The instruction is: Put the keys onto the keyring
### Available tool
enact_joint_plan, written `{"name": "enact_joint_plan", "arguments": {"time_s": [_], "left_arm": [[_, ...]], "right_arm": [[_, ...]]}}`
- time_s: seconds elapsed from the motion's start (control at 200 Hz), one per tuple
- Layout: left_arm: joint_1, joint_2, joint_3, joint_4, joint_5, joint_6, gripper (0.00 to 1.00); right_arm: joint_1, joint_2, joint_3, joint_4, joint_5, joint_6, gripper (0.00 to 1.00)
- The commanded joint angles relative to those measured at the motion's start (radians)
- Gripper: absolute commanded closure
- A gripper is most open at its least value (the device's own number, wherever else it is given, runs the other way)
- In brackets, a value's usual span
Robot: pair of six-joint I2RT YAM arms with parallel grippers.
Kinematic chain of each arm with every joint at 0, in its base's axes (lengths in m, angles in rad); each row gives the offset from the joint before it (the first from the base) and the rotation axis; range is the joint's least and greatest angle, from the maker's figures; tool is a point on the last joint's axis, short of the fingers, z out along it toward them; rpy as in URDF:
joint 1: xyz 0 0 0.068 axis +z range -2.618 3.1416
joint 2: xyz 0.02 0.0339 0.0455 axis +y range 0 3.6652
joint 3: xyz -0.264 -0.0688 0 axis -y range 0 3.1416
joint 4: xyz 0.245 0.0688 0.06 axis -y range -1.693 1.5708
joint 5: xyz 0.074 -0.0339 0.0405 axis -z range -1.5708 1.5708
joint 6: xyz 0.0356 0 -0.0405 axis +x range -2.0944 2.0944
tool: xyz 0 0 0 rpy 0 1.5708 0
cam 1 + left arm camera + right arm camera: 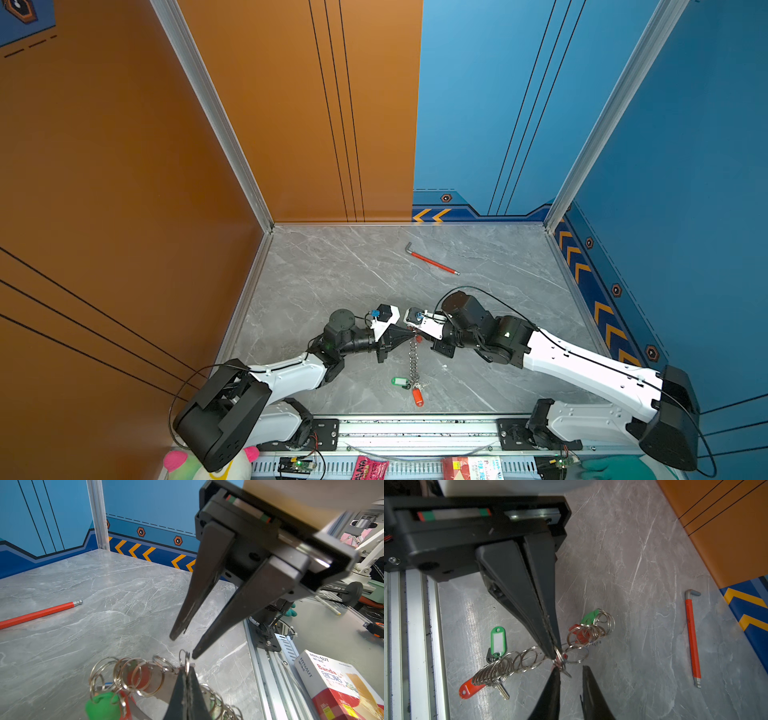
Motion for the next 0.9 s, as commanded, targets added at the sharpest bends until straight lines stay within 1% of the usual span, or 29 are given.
{"name": "enact_joint_plan", "arguments": {"time_s": [0.0, 0.22, 0.39, 0.621, 0.761, 0.896], "left_arm": [[0.005, -0.026, -0.005, 0.026, -0.023, 0.002, 1.00], [0.005, -0.032, -0.008, 0.031, -0.031, 0.003, 1.00], [0.005, -0.036, -0.013, 0.040, -0.035, 0.003, 1.00], [0.008, -0.042, -0.026, 0.064, -0.084, -0.002, 1.00], [0.014, -0.042, -0.034, 0.083, -0.118, -0.011, 1.00], [0.022, -0.045, -0.045, 0.108, -0.134, -0.022, 1.00]], "right_arm": [[-0.029, -0.039, -0.038, 0.102, -0.030, 0.067, 0.77], [-0.030, -0.006, -0.057, 0.133, -0.047, 0.093, 0.80], [-0.026, 0.028, -0.058, 0.136, -0.034, 0.097, 0.82], [-0.001, 0.058, -0.064, 0.128, -0.025, 0.107, 0.83], [0.014, 0.069, -0.067, 0.139, -0.008, 0.122, 0.83], [0.031, 0.089, -0.068, 0.154, 0.035, 0.134, 0.83]]}}
